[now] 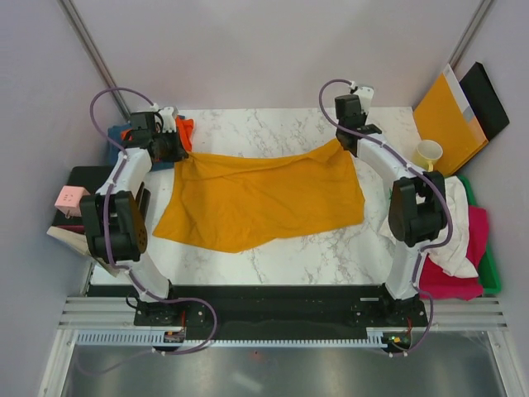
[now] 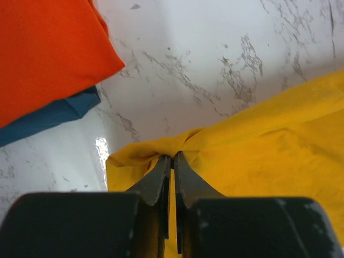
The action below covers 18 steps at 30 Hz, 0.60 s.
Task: Fold and stack the t-shirts
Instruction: Flatten out the tshirt
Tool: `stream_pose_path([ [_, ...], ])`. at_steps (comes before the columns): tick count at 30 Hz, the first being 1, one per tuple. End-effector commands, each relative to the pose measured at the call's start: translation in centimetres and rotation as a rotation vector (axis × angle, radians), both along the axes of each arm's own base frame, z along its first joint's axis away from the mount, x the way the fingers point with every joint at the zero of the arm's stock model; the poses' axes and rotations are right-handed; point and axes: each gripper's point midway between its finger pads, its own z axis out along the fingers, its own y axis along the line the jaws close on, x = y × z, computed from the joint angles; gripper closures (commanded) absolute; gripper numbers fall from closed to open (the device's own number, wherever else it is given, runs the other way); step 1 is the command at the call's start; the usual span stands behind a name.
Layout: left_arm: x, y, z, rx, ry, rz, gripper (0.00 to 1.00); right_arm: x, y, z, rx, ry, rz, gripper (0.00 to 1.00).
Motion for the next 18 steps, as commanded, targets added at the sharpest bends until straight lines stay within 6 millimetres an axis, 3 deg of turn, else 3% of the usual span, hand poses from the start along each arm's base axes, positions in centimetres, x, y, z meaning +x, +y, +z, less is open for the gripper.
stream_pose_path([
  [1, 3.0, 0.7, 1.2, 0.026, -0.077, 0.059, 0.85, 2.4, 0.6, 1.9, 0.023, -0.084, 0.003, 1.00],
  [2, 3.0, 0.5, 0.6, 0.028, -0.064, 0.060, 0.80, 2.5, 0.7, 1.5, 0.023, -0.077, 0.005, 1.00],
  [3, 3.0, 0.8, 0.5, 0.041, -0.063, 0.069, 0.53, 2.6, 0.8, 0.9, 0.026, -0.068, 0.007, 1.00],
  [6, 3.0, 1.5, 0.5, 0.079, -0.078, 0.107, 0.01, 3.0, 1.3, 0.2, 0.037, -0.058, 0.022, 1.00],
  [11, 2.2, 1.6, 1.8, 0.087, -0.114, 0.117, 0.00, 3.4, 1.9, 0.1, 0.048, -0.060, 0.037, 1.00],
  [14, 0.5, 0.1, 1.6, 0.041, -0.105, 0.054, 0.01, 3.4, 2.2, 0.0, 0.049, -0.059, 0.046, 1.00],
  [18, -2.0, -1.0, -2.2, 0.025, -0.008, 0.009, 0.19, 3.1, 2.6, -0.3, 0.049, -0.050, 0.053, 1.00],
])
